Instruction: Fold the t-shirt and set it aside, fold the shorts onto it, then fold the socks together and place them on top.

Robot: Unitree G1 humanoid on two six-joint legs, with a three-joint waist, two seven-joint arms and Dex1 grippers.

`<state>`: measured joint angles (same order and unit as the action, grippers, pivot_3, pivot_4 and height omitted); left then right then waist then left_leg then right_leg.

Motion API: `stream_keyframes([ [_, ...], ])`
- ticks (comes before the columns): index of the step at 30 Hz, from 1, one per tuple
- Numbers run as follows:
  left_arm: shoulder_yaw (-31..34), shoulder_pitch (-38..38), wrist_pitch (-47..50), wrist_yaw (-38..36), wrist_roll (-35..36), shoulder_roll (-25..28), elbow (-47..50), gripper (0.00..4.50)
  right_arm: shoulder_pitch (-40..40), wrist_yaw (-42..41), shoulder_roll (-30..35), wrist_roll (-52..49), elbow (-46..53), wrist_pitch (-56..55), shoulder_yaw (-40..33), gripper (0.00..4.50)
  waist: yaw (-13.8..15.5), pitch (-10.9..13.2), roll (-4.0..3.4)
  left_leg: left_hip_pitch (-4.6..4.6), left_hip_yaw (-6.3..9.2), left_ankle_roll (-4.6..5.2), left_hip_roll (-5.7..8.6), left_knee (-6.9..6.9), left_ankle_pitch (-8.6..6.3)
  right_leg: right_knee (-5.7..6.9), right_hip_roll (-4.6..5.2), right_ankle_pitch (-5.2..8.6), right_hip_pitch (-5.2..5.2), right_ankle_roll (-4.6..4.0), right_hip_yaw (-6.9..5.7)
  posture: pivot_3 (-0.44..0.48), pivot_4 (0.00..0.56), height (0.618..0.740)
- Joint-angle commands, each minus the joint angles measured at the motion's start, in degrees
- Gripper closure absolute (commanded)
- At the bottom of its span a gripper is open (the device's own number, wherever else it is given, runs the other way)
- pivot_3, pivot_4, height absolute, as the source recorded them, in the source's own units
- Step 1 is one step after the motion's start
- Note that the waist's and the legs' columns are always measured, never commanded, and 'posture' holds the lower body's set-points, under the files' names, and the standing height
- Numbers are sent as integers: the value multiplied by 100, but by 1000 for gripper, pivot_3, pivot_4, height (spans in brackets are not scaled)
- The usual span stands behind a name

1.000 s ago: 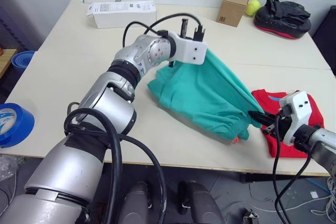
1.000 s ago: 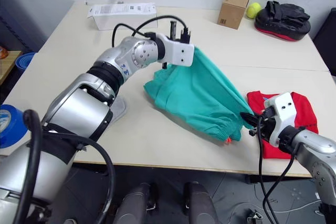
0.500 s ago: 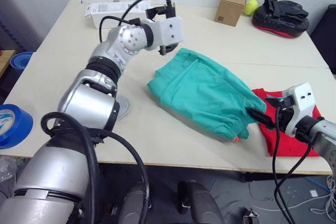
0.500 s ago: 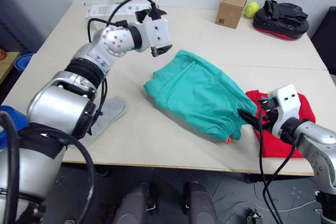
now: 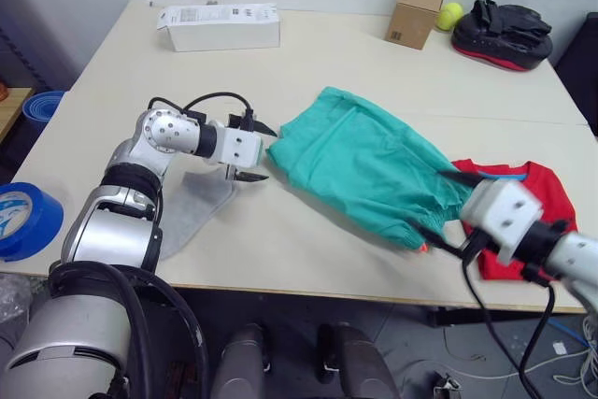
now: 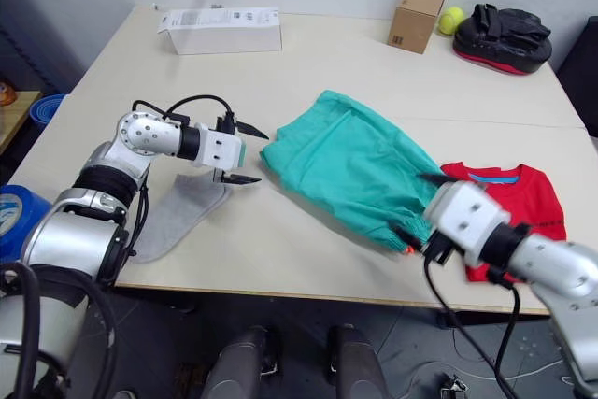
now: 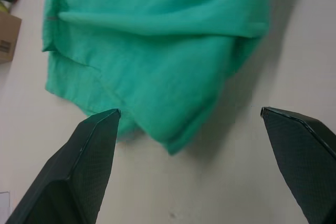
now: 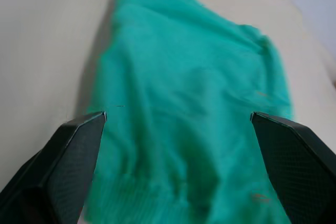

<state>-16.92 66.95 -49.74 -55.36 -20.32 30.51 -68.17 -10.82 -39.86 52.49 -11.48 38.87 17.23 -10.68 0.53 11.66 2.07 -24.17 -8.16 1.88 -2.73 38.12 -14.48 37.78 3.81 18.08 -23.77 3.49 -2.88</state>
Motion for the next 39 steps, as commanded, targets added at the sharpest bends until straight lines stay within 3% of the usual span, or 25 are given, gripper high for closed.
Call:
stream_keyframes([
  [1,-178,117,-114,539,-286,-85,185,0,-80,64,79,812,-30,-515,391,24,-5,0,0,1,-4,5,2,1,-3,0,3,-2,0,3,2,0,150,740],
  [7,-628,270,230,1417,-897,-390,-121,0,256,344,-72,1977,-728,-955,1124,24,-41,-2,4,2,-9,12,4,7,-7,-3,7,-5,3,9,-1,0,150,740],
  [8,-684,288,293,1502,-968,-422,-180,187,364,379,-111,2097,-906,-998,1224,192,-44,-3,3,4,-10,12,4,7,-7,-3,7,-5,4,9,-1,0,150,740],
  [11,-789,316,368,1611,-1075,-459,-305,869,524,348,-165,2257,-1283,-1180,1349,930,-61,-4,3,9,-14,11,4,5,-6,-2,6,-6,4,10,-6,0,150,740],
  [21,-582,183,407,858,-611,-516,-360,4163,641,20,-171,2041,-1610,-1576,1275,4470,-65,-4,3,9,-15,9,0,6,-6,0,5,-6,3,10,-10,0,150,740],
  [22,-507,159,432,649,-484,-524,-328,4444,645,-93,-135,1929,-1639,-1659,1249,4500,-65,-4,3,9,-15,9,0,6,-5,1,5,-6,3,10,-10,0,150,740],
  [26,-194,32,609,-360,114,-497,-55,4476,699,-491,5,1645,-1766,-2001,1196,4500,-67,-4,3,9,-15,-1,0,6,0,1,5,-6,3,10,-14,0,150,740],
  [29,25,-456,1260,-1936,1047,-242,1084,4476,944,-1000,211,1335,-2155,-2623,1189,4500,-98,-4,3,9,-18,-23,-1,5,13,0,4,-6,3,10,-24,0,150,740],
  [33,-6,-1639,3110,-3303,1934,558,3773,4476,1362,-1520,415,1215,-2917,-3651,1334,4500,-218,-3,3,16,-20,-36,-10,3,19,10,9,-5,3,10,-12,0,150,740],
  [36,-2,-2573,4403,-3622,2249,1319,5675,4476,1614,-1948,533,1069,-3442,-4587,1476,4500,-268,-3,3,34,-22,-46,-14,-10,25,13,6,-3,9,5,1,0,150,740],
  [39,108,-3465,5455,-3178,2385,1891,7131,4476,1884,-2325,607,983,-4016,-5401,1644,4500,-249,-2,0,71,-24,-55,-17,-20,22,15,4,5,37,-3,7,0,150,740],
])
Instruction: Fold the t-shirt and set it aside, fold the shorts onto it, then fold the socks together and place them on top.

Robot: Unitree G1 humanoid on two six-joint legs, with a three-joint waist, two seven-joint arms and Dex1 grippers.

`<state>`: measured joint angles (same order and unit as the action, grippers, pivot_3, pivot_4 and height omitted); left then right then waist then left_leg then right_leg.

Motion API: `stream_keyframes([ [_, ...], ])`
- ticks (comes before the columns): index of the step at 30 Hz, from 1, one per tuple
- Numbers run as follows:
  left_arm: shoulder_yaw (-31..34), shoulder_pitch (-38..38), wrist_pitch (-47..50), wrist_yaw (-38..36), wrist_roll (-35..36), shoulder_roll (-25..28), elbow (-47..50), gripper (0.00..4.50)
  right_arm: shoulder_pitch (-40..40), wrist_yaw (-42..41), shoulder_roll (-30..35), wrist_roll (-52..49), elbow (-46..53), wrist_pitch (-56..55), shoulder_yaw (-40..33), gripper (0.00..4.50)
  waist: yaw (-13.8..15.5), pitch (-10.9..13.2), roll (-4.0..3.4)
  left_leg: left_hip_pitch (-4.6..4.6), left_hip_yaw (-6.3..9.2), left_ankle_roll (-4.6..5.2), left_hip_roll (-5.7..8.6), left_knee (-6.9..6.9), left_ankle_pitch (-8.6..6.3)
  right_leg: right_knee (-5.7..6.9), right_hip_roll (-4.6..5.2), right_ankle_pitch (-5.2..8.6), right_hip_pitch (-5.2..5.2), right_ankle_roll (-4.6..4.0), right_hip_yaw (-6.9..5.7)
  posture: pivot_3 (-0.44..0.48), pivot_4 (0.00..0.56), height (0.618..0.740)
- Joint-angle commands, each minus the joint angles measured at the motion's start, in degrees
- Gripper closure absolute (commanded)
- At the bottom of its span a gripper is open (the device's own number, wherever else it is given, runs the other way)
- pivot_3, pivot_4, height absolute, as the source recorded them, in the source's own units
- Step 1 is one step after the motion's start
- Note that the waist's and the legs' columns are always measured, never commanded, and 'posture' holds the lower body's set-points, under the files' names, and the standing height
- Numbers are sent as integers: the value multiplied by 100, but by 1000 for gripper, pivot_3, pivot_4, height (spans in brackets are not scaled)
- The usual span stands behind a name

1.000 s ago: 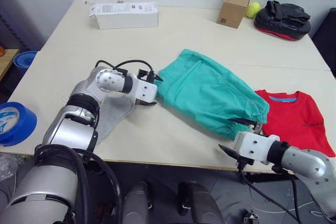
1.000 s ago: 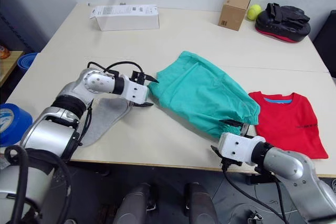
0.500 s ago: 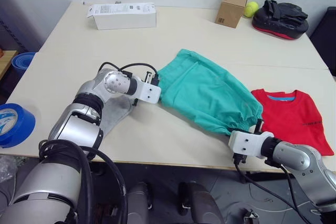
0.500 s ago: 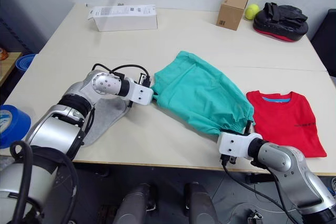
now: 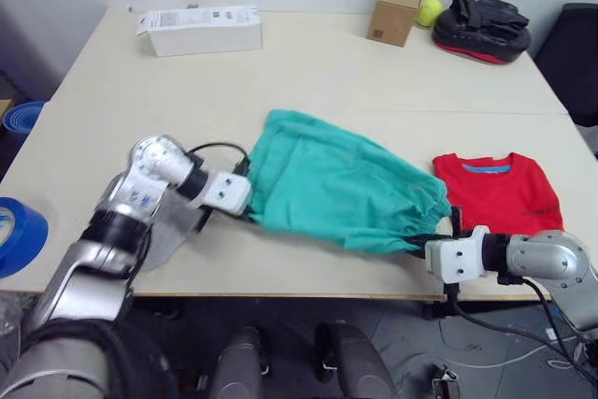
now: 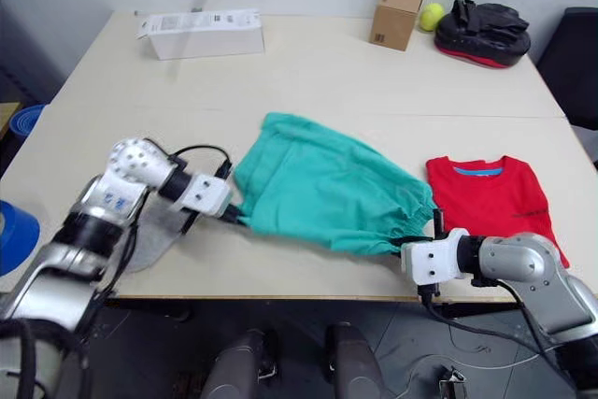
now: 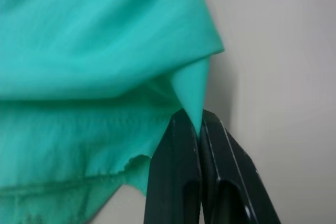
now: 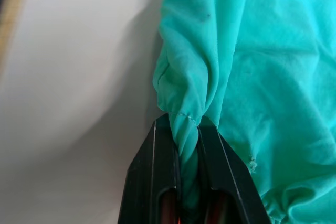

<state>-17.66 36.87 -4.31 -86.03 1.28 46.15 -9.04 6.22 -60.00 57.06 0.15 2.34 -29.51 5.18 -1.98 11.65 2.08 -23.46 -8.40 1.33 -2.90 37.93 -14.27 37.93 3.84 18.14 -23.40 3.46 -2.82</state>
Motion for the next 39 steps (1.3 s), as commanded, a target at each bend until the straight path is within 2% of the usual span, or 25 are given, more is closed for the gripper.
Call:
stream_keyframes([
  [1,243,-710,1313,154,232,403,1602,4476,293,-404,159,-179,-559,-940,119,4500,3,0,-3,12,-1,0,0,-2,-1,0,0,1,10,-2,3,0,150,740],
  [5,480,-1486,2503,956,246,403,2660,4476,787,-614,169,-30,-1375,-1728,349,4500,43,1,-4,30,7,10,7,-3,-11,-10,12,7,40,-9,1,0,150,740],
  [9,646,-1787,3175,1394,404,367,3153,4476,1043,-749,192,-95,-1830,-2136,475,4500,42,0,-5,32,12,8,10,-2,-9,-8,23,9,44,-14,-4,0,150,740],
  [14,976,-1889,3421,1705,602,405,3149,4476,1031,-632,122,-458,-1653,-1511,334,4500,36,-1,-8,37,12,2,7,-4,-8,-6,25,12,46,-18,-4,0,150,740],
  [15,1065,-1879,3493,1726,696,416,3090,4058,965,-606,140,-536,-1543,-1363,290,4181,36,-1,-8,37,13,1,6,-4,-8,-6,25,12,46,-18,-4,0,150,740],
  [18,1353,-1920,3573,1644,960,571,2935,3275,609,-574,266,-865,-1081,-863,78,3229,42,-1,-10,38,15,-1,6,-5,-9,-6,28,13,47,-21,-5,0,150,740],
  [22,1892,-1908,3582,1234,1513,924,2623,1969,-70,-409,443,-1782,-41,506,-620,1808,42,-1,-14,38,20,-1,7,-17,-10,-9,36,15,47,-24,-14,0,150,740],
  [24,2097,-1571,3813,1061,1917,984,2396,1349,-223,-254,498,-2345,456,1441,-958,1165,43,0,-15,40,20,2,9,-22,-12,-10,41,16,48,-25,-16,0,150,740],
  [27,2039,-527,4518,1192,2440,660,2033,341,-71,123,462,-3200,1029,2997,-1271,108,68,0,-15,41,29,10,10,-30,-24,-13,45,16,49,-30,-25,0,150,740],
  [28,1954,-283,4664,1244,2525,537,1983,42,9,236,424,-3364,1157,3401,-1304,0,77,0,-15,41,34,4,14,-29,-28,-13,49,16,53,-30,-30,0,150,740],
  [30,1689,80,4891,1399,2592,238,1984,42,85,354,378,-3505,1364,3983,-1264,0,86,-1,-17,39,35,6,21,-31,-29,-17,54,16,56,-30,-32,0,150,740],
  [32,1304,217,4680,1541,2352,-42,2010,42,100,443,289,-3495,1565,4377,-1136,0,97,-3,-18,39,34,21,23,-37,-18,-24,54,14,58,-26,-33,0,150,740],
  [35,640,308,4362,1935,1873,-615,1658,621,264,714,-30,-3126,1610,4684,-769,606,90,-3,-18,37,27,5,24,-44,-14,-32,50,12,55,-21,-33,0,150,740],
  [39,90,374,3858,2189,1360,-1173,984,1864,610,920,-486,-2689,1367,4904,-367,1939,40,-2,-16,31,12,6,24,-40,-10,-36,47,11,47,-17,-32,0,150,740],
])
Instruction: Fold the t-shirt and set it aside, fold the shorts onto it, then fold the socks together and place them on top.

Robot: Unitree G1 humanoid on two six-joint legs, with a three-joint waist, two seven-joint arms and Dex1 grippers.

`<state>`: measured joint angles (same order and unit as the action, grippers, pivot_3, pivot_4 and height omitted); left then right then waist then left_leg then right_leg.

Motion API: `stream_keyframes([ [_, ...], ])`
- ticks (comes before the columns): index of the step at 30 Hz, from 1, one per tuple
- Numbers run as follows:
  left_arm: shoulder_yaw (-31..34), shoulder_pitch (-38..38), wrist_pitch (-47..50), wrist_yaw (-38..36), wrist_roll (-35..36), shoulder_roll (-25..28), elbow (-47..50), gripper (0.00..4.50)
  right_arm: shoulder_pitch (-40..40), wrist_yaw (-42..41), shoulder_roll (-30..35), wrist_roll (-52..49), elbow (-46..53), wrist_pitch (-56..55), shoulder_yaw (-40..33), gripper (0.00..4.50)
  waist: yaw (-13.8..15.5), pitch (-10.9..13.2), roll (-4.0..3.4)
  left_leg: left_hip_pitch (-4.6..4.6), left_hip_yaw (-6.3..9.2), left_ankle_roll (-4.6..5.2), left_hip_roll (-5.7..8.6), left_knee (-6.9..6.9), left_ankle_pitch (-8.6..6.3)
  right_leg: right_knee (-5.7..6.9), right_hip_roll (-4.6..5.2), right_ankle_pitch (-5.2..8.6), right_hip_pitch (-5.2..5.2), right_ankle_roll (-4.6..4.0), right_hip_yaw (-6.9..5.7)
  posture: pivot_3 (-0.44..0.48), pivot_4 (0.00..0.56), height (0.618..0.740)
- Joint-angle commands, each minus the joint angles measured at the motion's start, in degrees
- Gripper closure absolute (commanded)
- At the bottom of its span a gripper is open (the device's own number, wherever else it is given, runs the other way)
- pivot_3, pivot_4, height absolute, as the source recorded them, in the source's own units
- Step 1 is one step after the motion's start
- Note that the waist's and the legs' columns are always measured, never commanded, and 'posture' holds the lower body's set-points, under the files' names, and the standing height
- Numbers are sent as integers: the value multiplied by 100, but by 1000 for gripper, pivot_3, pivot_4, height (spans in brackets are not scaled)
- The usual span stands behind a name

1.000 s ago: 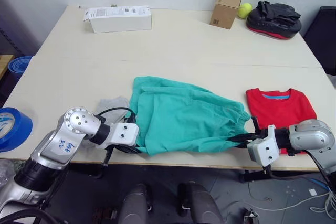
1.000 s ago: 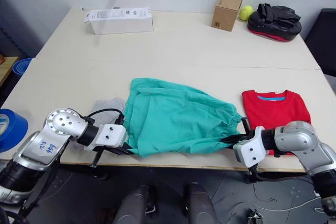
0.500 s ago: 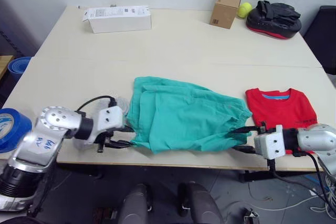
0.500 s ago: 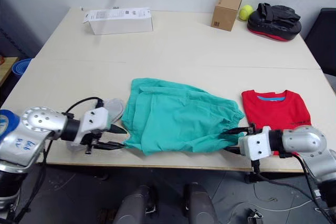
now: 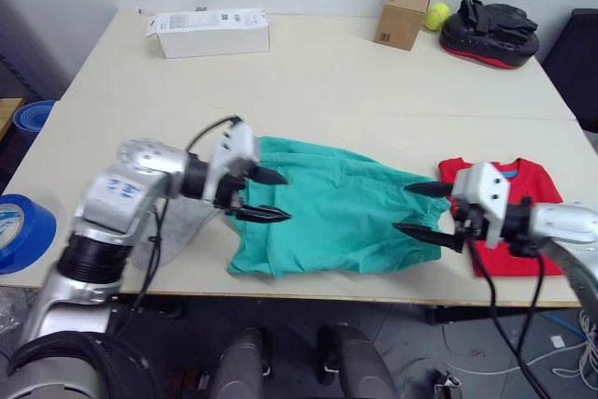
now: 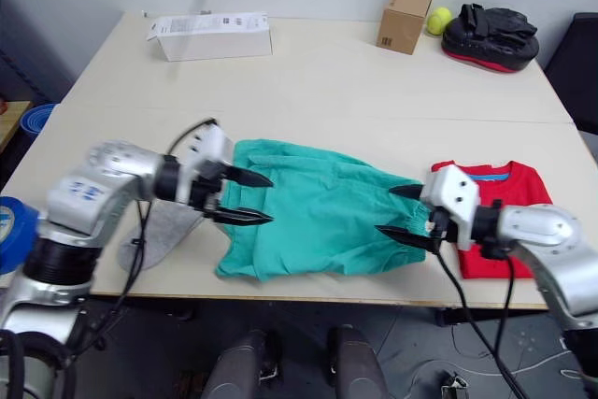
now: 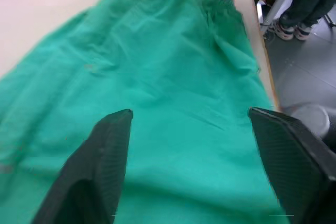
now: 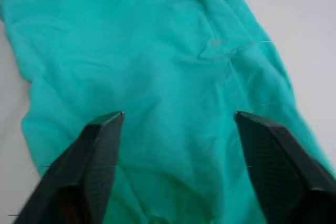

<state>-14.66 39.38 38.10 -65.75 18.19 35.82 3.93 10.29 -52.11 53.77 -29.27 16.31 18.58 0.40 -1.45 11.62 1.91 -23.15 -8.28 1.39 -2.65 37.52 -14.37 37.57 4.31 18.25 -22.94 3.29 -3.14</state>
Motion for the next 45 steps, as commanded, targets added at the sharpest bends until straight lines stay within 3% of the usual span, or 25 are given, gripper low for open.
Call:
stream_keyframes([
  [1,-325,141,-580,203,-499,-213,-530,2204,310,171,-283,394,-138,121,244,2281,-19,0,0,-1,-3,1,0,0,2,1,-1,0,-4,1,2,0,150,740],
  [7,-545,352,-1190,504,-1134,-467,-1593,4163,1025,589,-1021,1245,-1209,127,698,4393,-11,0,0,-7,-7,-4,-3,-3,9,22,-2,-1,-30,1,6,0,150,740],
  [8,-524,418,-1262,638,-1245,-515,-1827,4472,1208,744,-1178,1390,-1502,120,714,4500,-12,0,0,-9,-10,-6,-4,-2,10,24,-1,-1,-34,1,6,0,150,740],
  [17,-251,782,-2114,1176,-1646,-783,-3188,4472,2219,1762,-1847,2245,-3659,-344,462,4500,-15,-1,0,-14,-20,-5,0,-5,14,31,8,-5,-46,8,3,0,150,740],
  [21,-87,880,-2380,1364,-1680,-913,-3484,4472,2423,1801,-2008,2111,-3819,-558,194,4500,-9,-1,1,-15,-23,-4,2,-5,16,31,14,-8,-46,12,-2,0,150,740],
  [26,296,1003,-2316,1249,-1347,-1019,-3366,4472,2297,1420,-2109,1584,-2480,-159,29,4500,-32,0,0,-17,-26,-4,1,-12,16,33,13,-9,-55,14,-3,0,150,740],
  [31,411,806,-1813,628,-887,-979,-2504,4472,1797,1137,-2246,1268,-728,843,580,4500,-25,0,1,-18,-26,-32,-10,-36,24,34,2,-8,-68,12,-9,0,150,740],
  [37,-103,610,-2004,786,-1509,-1047,-2636,4472,1153,1680,-2235,2104,-556,1309,1247,4500,-8,0,1,-19,-28,-18,2,-29,23,28,14,-7,-62,10,-10,0,150,740],
  [45,-350,665,-2623,937,-1982,-1152,-3646,4472,595,1929,-1877,1795,-257,1469,-138,4500,32,-6,7,-14,-22,19,5,-32,8,15,24,-14,-50,5,-12,0,150,740],
])
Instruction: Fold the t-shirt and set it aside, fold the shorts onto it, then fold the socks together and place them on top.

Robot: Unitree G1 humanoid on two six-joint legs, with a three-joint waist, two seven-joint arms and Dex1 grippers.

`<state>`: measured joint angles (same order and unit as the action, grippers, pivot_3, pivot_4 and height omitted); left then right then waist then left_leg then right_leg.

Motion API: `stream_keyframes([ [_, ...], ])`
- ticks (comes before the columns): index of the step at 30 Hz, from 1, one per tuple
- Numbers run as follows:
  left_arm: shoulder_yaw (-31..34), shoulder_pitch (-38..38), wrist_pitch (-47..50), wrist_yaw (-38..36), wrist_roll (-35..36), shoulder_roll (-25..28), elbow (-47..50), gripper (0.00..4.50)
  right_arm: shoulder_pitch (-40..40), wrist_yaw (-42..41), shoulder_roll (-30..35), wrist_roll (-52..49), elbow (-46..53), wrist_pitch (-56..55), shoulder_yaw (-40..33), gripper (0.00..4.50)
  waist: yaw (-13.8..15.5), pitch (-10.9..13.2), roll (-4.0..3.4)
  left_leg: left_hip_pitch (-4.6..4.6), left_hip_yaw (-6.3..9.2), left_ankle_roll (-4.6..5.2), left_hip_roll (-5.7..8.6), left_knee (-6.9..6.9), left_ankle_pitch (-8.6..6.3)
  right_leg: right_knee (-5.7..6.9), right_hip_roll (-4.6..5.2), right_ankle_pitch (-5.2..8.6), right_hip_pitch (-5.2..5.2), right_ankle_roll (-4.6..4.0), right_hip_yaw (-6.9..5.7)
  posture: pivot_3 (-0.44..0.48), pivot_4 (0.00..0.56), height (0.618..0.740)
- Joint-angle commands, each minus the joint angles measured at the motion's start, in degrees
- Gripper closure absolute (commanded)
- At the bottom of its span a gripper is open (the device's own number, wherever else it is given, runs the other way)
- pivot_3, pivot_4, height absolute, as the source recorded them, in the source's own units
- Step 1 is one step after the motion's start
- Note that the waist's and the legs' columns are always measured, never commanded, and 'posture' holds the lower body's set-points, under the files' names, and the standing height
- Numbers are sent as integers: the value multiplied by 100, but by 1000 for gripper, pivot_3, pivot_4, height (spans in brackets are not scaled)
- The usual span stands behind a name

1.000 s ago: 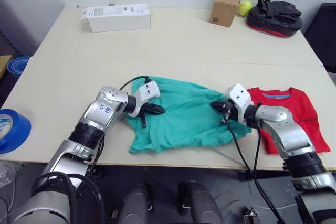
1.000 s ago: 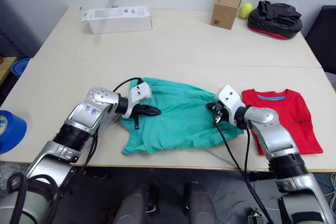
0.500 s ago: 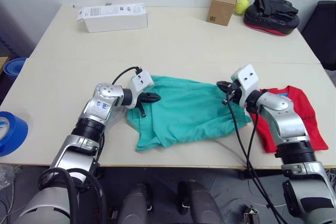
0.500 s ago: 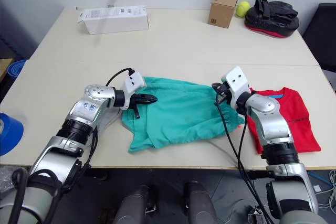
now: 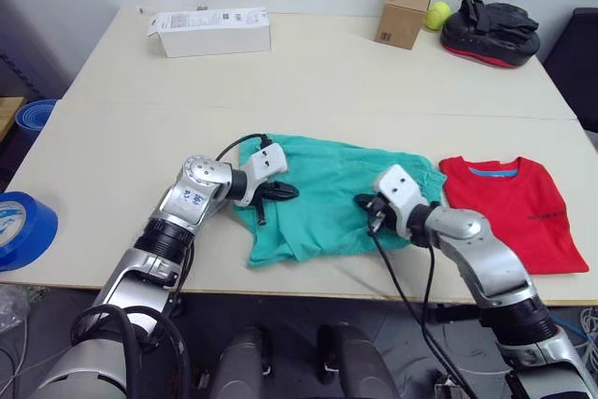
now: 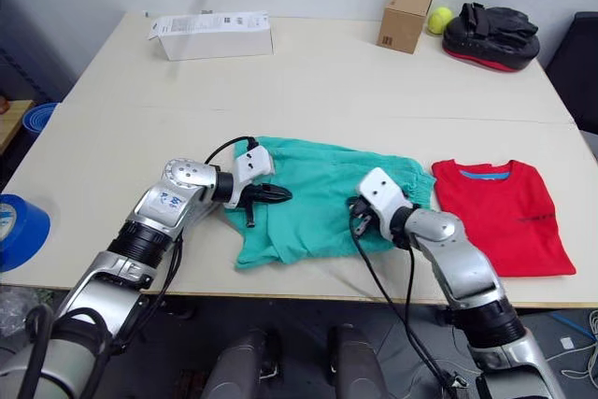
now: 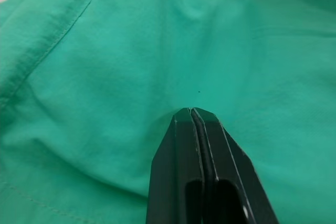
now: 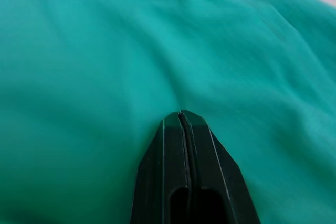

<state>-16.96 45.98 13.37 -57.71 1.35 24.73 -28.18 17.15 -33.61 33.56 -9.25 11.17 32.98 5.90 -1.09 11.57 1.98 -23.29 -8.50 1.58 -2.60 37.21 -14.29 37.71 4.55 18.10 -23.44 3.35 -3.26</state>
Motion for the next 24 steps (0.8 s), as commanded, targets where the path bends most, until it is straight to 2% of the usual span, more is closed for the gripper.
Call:
stream_keyframes([
  [1,-113,26,-190,179,-328,-58,-554,4472,-123,65,176,-272,295,41,-864,4500,-6,-1,-1,0,0,1,0,-1,0,0,0,0,0,0,0,0,150,740],
  [8,112,124,-411,185,-246,-17,-914,4472,-583,14,727,-290,5,-138,-1817,4500,-10,-6,-6,5,1,4,-2,-3,0,-1,-2,0,4,1,-7,0,150,740],
  [11,360,74,-401,-86,93,-42,-583,4472,-702,-78,508,-1161,785,416,-2433,4500,-55,-6,-7,5,1,3,-5,-7,1,0,-5,0,1,1,-7,0,150,740],
  [14,472,-50,-147,-602,516,-46,141,4472,-1253,56,291,-2427,2099,1617,-3104,4500,-50,-6,-7,3,3,-12,-15,-20,7,4,-15,1,-8,-1,-9,0,150,740],
  [17,320,-123,-22,-962,580,-56,530,4500,-1751,708,-121,-3730,3021,2814,-3700,3905,-25,-6,-7,-5,22,-31,-24,-25,5,3,-23,7,-9,-11,-25,0,150,740],
  [19,156,-78,-129,-1036,436,-153,475,4500,-2296,1723,-611,-5180,3413,3196,-3978,3254,4,-6,-7,-9,24,-26,-21,-23,3,0,-17,9,-6,-14,-26,0,150,740],
  [20,90,-42,-189,-1046,371,-214,388,4500,-2587,2298,-828,-5836,3529,3204,-4024,2890,14,-6,-7,-5,25,-21,-19,-21,2,-2,-14,9,2,-14,-27,0,150,740],
  [24,-51,72,-476,-1001,161,-365,14,4500,-3332,4233,-1020,-7584,3431,2620,-3857,1452,0,-7,-7,-4,14,-7,-10,-21,0,-21,-5,2,6,-15,-16,0,150,740],
])
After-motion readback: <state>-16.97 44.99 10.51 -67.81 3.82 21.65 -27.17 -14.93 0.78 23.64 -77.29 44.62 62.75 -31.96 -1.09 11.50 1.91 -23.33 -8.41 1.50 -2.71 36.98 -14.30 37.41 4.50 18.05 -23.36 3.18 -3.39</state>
